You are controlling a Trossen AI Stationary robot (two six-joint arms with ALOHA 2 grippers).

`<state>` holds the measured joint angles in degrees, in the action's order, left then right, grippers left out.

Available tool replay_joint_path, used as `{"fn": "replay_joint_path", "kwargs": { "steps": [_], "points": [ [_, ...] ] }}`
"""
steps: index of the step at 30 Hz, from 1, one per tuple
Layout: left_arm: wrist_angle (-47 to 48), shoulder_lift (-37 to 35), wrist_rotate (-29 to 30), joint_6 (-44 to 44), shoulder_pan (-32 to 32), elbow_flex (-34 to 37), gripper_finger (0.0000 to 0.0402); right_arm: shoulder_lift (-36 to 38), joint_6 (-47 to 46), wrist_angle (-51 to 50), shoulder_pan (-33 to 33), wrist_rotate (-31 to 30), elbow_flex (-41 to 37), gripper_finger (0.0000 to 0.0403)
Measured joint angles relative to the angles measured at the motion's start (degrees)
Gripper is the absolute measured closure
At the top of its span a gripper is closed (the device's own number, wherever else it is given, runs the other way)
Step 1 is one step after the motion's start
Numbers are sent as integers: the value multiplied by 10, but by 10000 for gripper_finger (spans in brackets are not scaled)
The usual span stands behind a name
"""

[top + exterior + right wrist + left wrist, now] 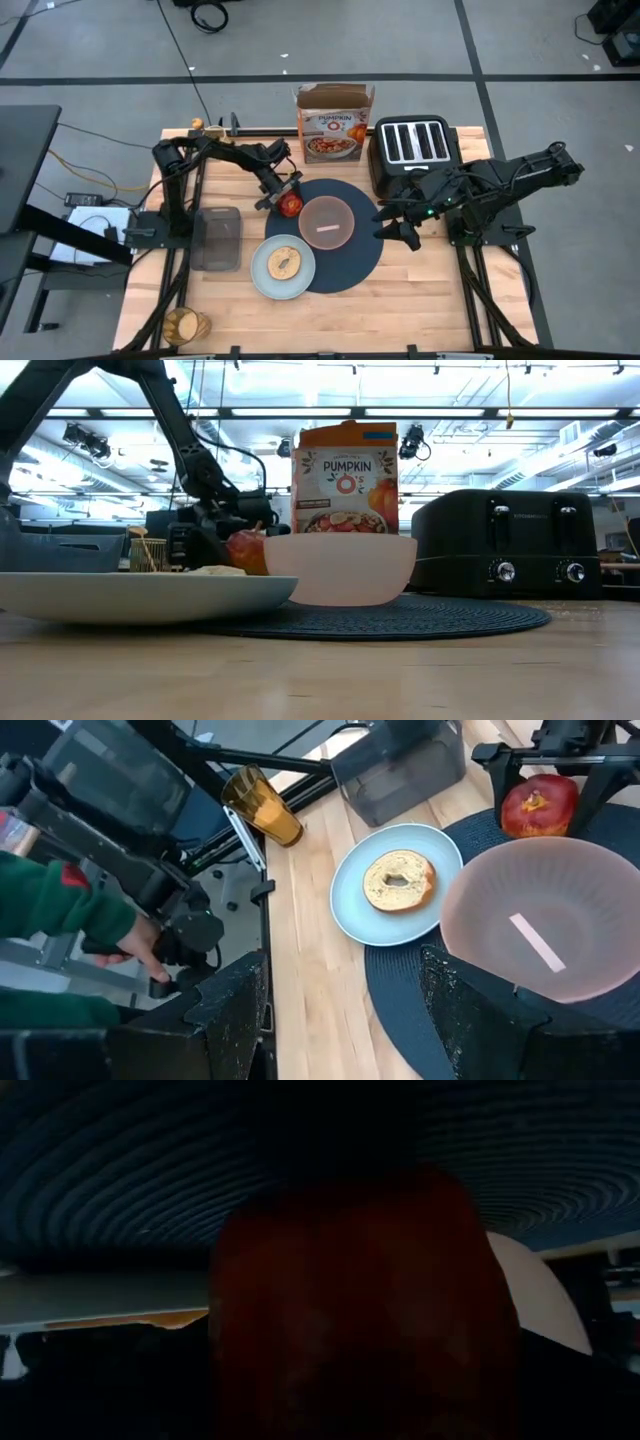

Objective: Arrange a breakfast setting
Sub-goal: Put the red apple on the dark blue tablemat to the top left of the orange bowl

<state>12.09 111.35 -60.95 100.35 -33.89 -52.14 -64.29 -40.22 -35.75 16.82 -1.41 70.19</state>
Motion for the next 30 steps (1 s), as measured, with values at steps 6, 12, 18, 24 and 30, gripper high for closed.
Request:
{"fn": "replay_joint_path", "kwargs": {
  "steps": [6, 12, 18, 24, 30],
  "points": [
    [-25, 17, -29, 5, -7, 0, 57, 0, -23, -1, 1, 0, 0, 137],
    [-29, 23, -45, -7, -19, 0, 53, 0, -29, -4, 0, 0, 0, 137],
    [-38, 23, -58, -22, -23, 0, 51, 0, -28, -4, -2, -4, 0, 137],
    [-39, 23, -56, -23, -26, 0, 50, 0, -27, -4, -2, -6, 0, 137],
    [-38, 23, -46, -21, -31, 1, 49, 0, -27, -4, -2, -6, 0, 137]
  ]
}}
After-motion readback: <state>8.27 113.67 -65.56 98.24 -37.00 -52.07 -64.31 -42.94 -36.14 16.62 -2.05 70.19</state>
